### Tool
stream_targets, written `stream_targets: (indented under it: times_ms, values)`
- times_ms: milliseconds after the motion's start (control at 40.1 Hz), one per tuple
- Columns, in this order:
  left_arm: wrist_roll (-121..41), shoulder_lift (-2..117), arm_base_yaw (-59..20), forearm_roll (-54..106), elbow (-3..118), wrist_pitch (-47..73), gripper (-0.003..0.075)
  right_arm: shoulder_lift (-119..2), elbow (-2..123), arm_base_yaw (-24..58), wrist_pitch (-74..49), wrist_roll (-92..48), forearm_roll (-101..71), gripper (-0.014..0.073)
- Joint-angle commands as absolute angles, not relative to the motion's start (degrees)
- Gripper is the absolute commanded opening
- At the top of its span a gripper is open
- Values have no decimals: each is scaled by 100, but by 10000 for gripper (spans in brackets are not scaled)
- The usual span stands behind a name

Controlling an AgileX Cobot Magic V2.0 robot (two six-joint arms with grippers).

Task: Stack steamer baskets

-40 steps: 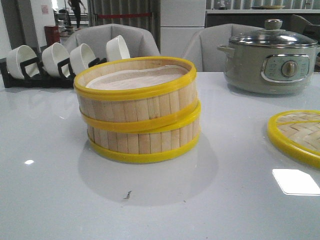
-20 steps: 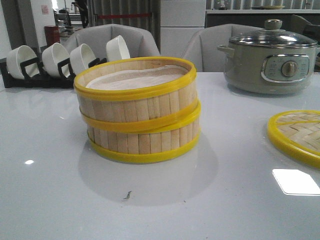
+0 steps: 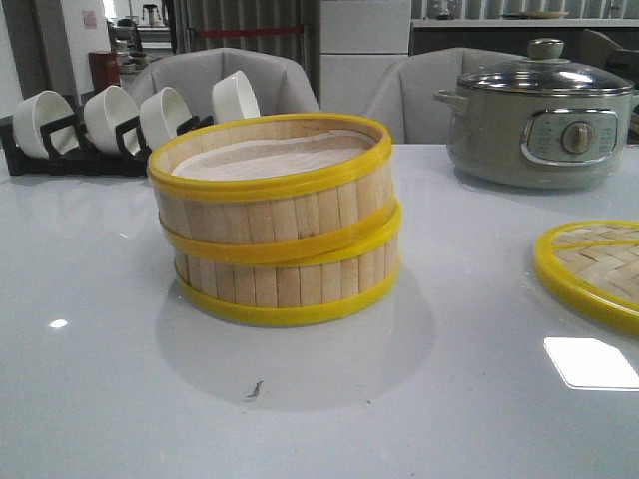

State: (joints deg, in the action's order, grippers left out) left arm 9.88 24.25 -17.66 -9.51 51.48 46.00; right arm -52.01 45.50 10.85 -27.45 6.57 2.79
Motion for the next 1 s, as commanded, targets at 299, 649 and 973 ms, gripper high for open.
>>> stream_targets:
  times_ms: [299, 649, 973]
  values:
    - [1050, 1955, -1755, -939, 4497, 3842, 85, -5162, 4768, 1057, -2281, 640, 372, 352]
    - [1050, 1955, -1755, -912, 4250, 3842, 85, -5162, 4768, 1057, -2281, 640, 372, 352]
    - [1050, 1955, -1755, -908, 4250, 3842, 85, -5162, 4768, 1057, -2281, 640, 372, 352]
